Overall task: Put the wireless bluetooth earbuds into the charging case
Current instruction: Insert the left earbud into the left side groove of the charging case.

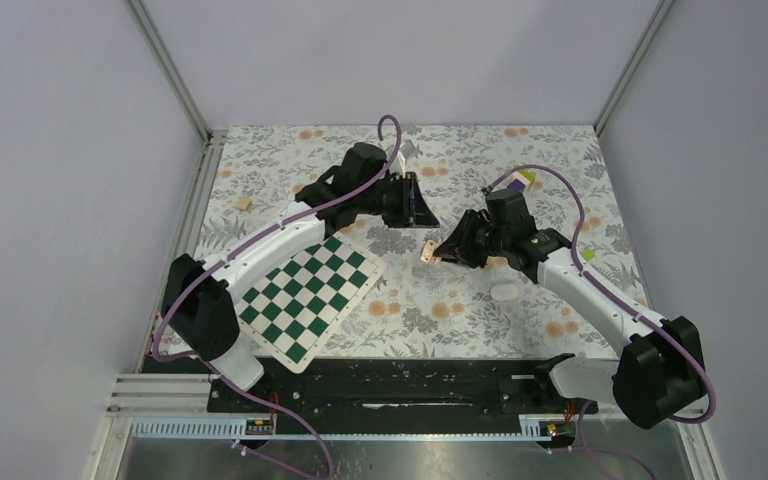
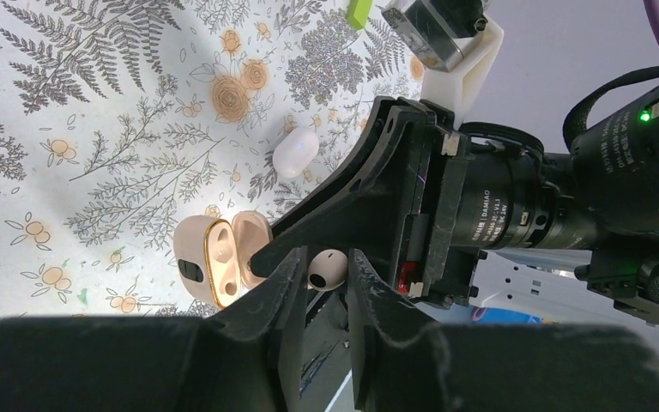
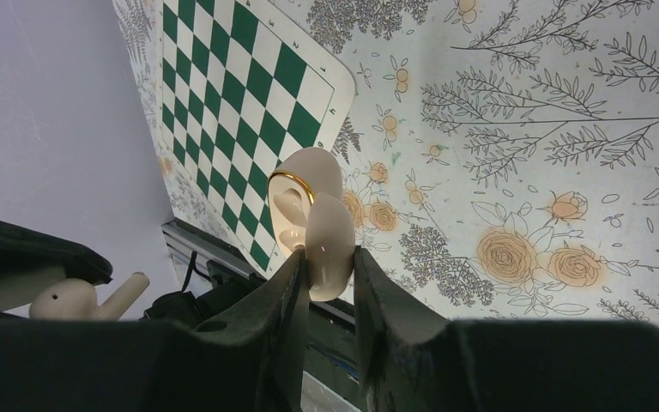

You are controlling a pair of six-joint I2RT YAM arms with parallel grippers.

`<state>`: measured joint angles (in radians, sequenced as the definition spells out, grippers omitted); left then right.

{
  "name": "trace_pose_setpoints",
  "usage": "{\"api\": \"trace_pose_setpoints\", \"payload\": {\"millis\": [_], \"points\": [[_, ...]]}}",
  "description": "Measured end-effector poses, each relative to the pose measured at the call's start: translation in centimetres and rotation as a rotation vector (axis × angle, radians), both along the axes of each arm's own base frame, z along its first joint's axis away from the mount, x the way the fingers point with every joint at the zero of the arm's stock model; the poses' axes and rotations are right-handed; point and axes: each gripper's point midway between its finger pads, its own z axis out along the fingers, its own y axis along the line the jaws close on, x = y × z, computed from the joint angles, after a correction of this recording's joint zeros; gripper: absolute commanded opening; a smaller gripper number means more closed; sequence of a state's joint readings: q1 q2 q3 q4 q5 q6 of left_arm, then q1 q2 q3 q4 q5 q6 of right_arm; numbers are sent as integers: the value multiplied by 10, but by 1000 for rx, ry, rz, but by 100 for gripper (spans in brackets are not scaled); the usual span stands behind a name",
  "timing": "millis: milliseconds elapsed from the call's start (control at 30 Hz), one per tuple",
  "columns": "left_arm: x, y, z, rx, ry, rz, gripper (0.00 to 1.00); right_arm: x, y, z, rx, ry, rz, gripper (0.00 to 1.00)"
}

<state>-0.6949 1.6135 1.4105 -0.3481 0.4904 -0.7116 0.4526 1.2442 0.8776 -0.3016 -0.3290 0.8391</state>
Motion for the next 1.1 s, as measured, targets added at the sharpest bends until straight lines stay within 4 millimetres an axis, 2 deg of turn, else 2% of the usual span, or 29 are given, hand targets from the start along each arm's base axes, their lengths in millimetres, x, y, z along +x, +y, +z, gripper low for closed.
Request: {"api": "trace_pose_setpoints", "payload": {"millis": [200, 600, 833, 1100], "points": [[5, -4, -10, 6, -7, 39, 0, -1, 1, 1, 9, 5, 0, 0], [2, -13, -36, -33, -10, 53, 0, -1, 6, 12, 54, -9, 2, 0], [0, -10, -39, -56, -39, 57, 0, -1, 7, 15, 63, -12, 3, 0], [1, -10, -27, -82, -96, 45, 0, -4, 8, 20, 77, -18, 14, 0]]}}
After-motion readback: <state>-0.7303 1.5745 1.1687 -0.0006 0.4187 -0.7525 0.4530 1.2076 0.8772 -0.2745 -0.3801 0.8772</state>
